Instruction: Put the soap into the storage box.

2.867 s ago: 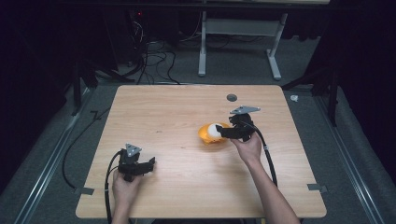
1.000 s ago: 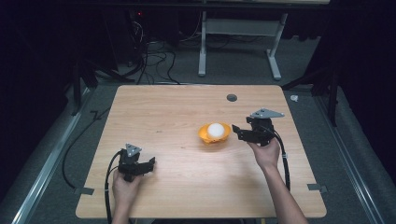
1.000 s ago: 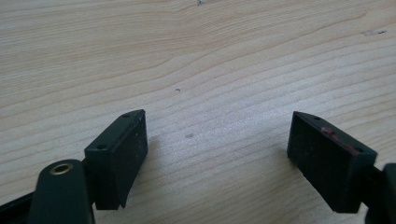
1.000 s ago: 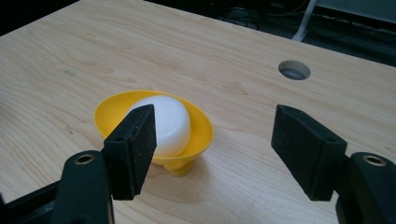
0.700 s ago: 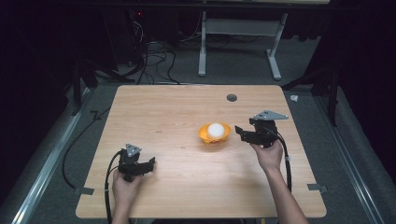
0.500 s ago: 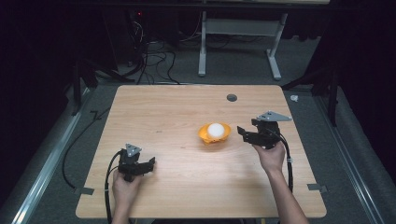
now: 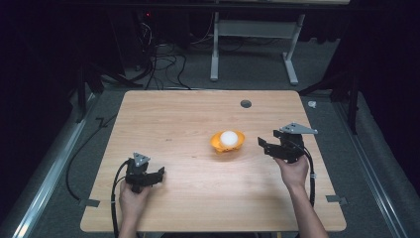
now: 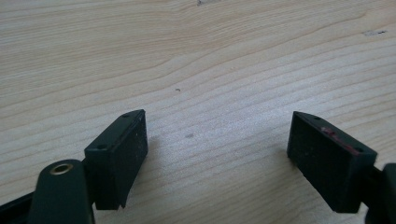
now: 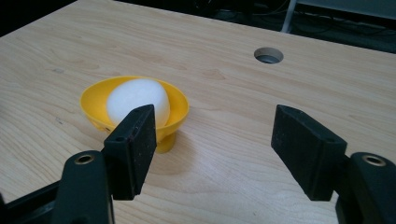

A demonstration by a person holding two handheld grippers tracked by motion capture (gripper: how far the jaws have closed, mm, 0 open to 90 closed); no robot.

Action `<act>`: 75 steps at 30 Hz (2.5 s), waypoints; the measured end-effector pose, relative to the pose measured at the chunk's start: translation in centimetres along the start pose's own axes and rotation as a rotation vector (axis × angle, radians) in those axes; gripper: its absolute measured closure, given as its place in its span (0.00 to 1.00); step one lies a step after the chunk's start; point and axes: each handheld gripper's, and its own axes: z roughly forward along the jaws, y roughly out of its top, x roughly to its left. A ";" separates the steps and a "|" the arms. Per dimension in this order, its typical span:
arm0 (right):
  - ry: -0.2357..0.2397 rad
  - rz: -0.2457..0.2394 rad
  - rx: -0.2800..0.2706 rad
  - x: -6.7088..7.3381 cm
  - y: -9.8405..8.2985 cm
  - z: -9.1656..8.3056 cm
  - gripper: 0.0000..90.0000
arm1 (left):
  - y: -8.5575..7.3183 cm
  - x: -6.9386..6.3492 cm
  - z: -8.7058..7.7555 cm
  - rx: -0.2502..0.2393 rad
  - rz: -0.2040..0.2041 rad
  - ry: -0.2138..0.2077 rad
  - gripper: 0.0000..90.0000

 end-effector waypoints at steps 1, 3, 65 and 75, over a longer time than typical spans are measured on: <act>-0.002 0.000 -0.003 -0.1 -0.1 -0.1 0.35 | 0.0 0.0 0.0 -0.001 0.000 0.000 0.23; -0.004 0.004 -0.004 -0.1 -0.2 -0.3 0.35 | 0.0 0.0 0.0 0.000 0.000 0.000 0.23; -0.027 0.086 0.071 -0.6 -6.8 0.4 0.35 | 0.0 0.0 0.0 0.000 0.001 0.001 0.23; -0.025 0.078 0.095 -0.3 -7.4 0.9 0.35 | 0.0 0.0 0.0 0.000 0.001 0.001 0.23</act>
